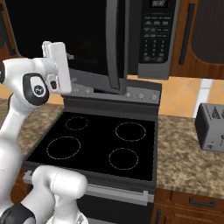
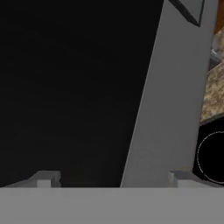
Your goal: Pick the corn from the sink and place it in the bowl. Then pick the bowl and place it in the microwave. Then close the microwave door and press the start button.
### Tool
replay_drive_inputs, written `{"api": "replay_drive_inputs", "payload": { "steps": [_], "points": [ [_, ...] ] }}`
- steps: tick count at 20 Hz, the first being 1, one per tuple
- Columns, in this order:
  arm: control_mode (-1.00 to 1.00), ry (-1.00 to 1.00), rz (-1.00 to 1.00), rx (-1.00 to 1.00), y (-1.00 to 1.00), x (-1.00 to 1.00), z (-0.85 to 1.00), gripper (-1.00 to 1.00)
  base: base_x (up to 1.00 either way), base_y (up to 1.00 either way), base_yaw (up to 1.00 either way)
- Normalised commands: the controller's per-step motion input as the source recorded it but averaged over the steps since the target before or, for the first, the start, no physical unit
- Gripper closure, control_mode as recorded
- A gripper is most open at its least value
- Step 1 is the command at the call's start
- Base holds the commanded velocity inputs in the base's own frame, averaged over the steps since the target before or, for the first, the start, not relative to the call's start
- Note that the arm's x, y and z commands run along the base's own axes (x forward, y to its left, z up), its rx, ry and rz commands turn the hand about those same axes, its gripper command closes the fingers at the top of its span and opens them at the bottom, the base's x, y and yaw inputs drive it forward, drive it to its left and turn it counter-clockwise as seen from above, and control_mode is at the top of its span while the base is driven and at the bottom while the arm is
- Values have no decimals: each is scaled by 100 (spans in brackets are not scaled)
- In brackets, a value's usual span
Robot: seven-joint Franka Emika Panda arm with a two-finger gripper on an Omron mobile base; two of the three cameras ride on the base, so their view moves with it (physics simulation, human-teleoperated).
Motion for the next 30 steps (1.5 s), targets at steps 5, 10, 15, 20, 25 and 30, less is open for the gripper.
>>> {"api": "replay_drive_inputs", "payload": {
  "steps": [5, 10, 15, 20, 25, 30],
  "points": [
    [-100, 0, 30, 2, -4, 72, 0, -100, 0, 0, 0],
    [-100, 1, 27, 0, 0, 72, 0, -100, 0, 0, 0],
    [-100, 5, 22, 0, 0, 62, 0, -100, 0, 0, 0],
    [-100, 5, 13, 0, 2, 16, 0, -100, 0, 0, 0],
    [-100, -1, 5, 0, -41, -68, 4, -100, 0, 0, 0],
    [-100, -6, 0, 2, -68, -100, 29, -100, 0, 0, 0]
  ]
}}
